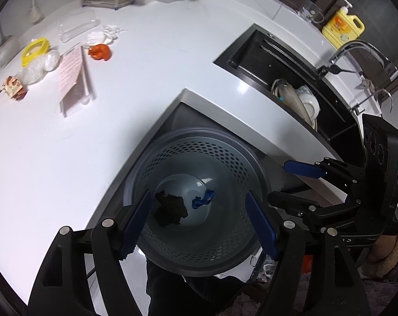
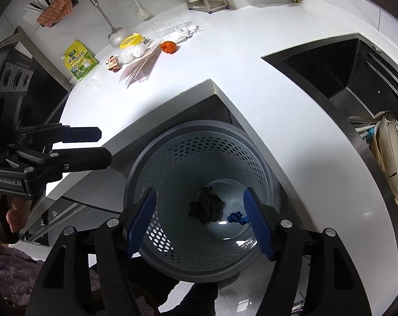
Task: Collect trash
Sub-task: 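Open both tools to drop the cloth and balloon into the bin, then grasp the snack wrapper with the left tool while the right tool grasps the pink receipt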
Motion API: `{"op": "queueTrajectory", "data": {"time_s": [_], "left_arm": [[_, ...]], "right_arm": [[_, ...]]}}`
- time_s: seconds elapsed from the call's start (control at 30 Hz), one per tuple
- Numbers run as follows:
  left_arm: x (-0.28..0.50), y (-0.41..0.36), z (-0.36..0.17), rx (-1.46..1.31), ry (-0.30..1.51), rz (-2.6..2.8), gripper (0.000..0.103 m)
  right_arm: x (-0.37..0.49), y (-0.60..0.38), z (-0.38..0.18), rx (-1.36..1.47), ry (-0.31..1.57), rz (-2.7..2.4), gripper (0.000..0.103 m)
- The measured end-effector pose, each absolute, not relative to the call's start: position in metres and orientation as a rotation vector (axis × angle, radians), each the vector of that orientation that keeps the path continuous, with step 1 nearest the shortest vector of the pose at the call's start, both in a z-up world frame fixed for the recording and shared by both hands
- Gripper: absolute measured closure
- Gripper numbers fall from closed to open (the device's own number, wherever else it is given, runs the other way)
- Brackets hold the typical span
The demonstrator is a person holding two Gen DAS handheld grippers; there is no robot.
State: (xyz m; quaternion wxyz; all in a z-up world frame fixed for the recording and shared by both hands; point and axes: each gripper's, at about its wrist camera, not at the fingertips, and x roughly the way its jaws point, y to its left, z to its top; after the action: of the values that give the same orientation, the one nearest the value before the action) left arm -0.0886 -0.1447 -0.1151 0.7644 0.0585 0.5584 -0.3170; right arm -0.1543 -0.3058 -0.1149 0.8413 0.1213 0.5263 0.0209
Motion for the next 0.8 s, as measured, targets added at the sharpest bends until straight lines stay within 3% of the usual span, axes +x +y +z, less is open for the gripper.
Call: {"op": "queueTrajectory", "data": {"time_s": [0.8], "left_arm": [[-0.019, -0.05, -0.077, 0.017, 1.09, -0.465, 0.027]], "right_arm": [[-0.067, -0.26, -0.086, 0.242, 1.042, 0.112, 0.035]]}}
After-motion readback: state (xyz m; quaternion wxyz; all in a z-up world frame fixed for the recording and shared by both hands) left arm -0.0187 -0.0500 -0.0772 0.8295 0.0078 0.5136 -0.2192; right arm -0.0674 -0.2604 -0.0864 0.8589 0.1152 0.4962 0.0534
